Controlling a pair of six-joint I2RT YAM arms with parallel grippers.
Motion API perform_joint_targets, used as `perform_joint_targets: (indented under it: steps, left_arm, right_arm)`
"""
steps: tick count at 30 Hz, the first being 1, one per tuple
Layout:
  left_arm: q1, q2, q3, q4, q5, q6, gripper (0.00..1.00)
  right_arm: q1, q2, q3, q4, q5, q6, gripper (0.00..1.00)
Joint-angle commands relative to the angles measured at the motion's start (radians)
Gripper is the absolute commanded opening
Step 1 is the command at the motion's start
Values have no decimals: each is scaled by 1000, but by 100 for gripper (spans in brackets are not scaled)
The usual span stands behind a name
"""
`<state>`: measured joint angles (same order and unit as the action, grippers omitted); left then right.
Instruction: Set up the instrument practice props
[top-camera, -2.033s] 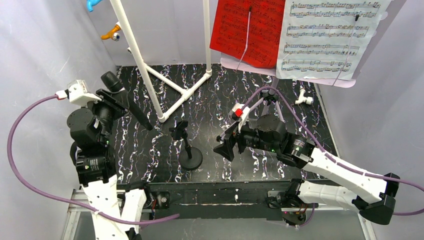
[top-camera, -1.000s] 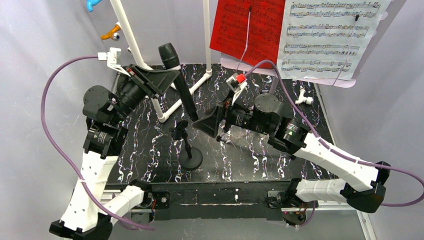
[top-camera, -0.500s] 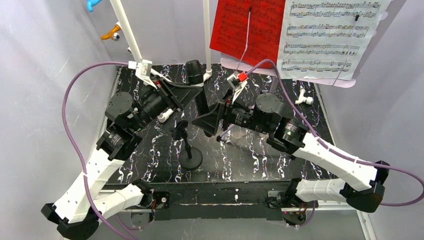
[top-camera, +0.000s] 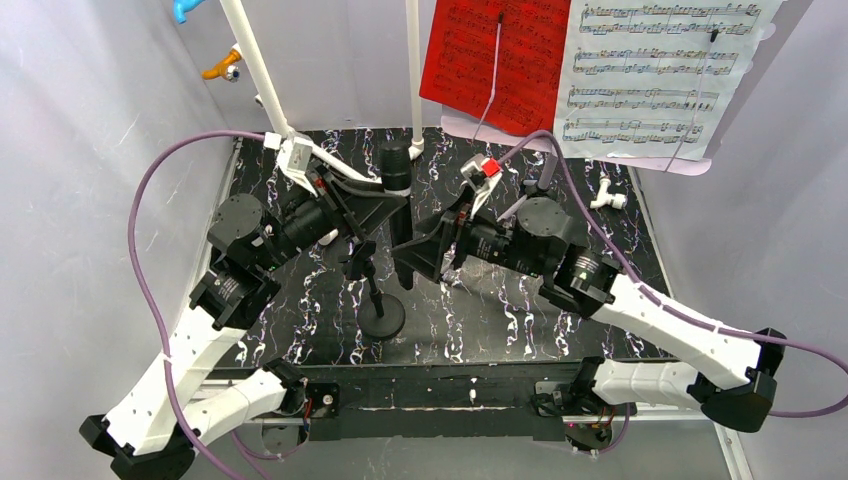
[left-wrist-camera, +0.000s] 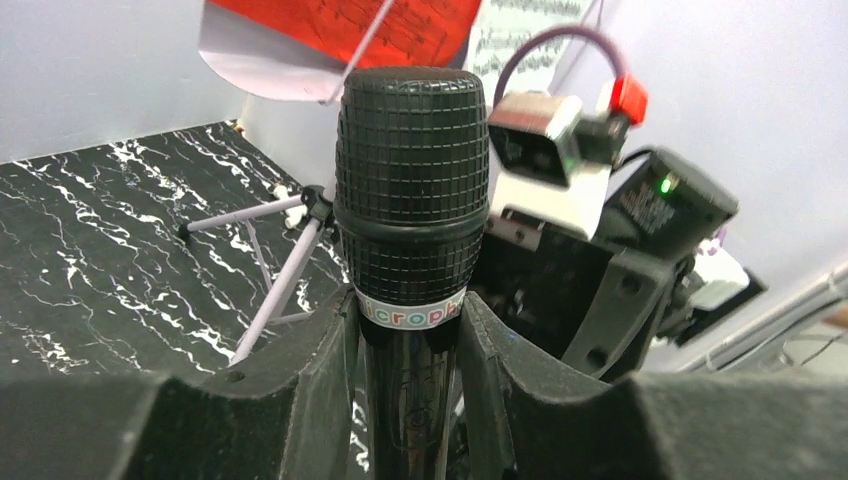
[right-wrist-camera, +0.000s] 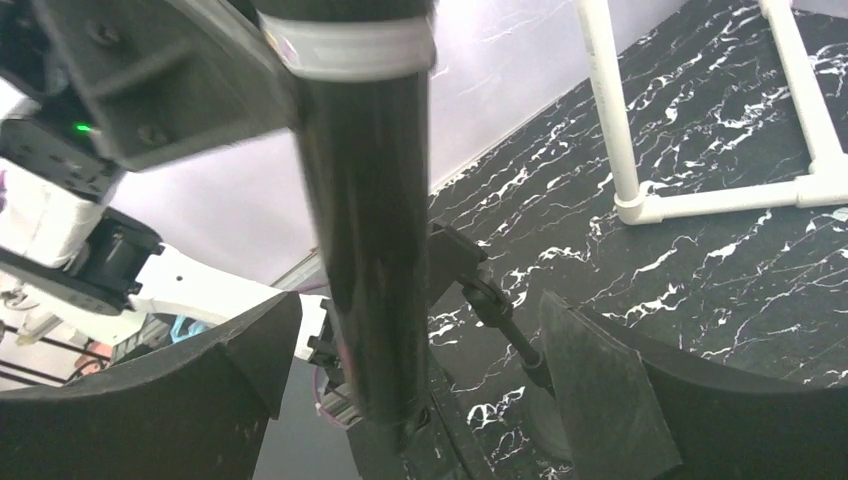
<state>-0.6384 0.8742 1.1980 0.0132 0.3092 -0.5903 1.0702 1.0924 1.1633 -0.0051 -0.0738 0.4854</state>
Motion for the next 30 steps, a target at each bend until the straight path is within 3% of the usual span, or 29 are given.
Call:
perform_joint_targets:
  steps: [1,5,9,14,19,23,27,30]
  left_arm:
    - [-4,-71,-57,7,168,124,0]
    - [-4,-70,-80,7,376,139,0]
    - [-4,-16,-68,23,476,50,0]
    - [-16,0,-78,23,486,12,0]
    - [-38,-4,-96,24,478,11,0]
    - [-57,2,-99,24,495,19,0]
    - [-61,-5,-104,23,487,28,0]
    - [-61,-5,-105,23,483,30,0]
  right_arm:
    - [5,-90,69,23,-47,-28,98]
    - [5,-169,98,7,30,3,98]
    - [5,-154,114,-14,53,35,98]
    - [5,-133,114,-4,20,74,98]
    - [5,-121,81,25,3,104,85]
    - [5,-112,53,43,11,115,84]
    - [5,-102,39,65,10,122,73]
    - [5,-96,25,84,0,129,71]
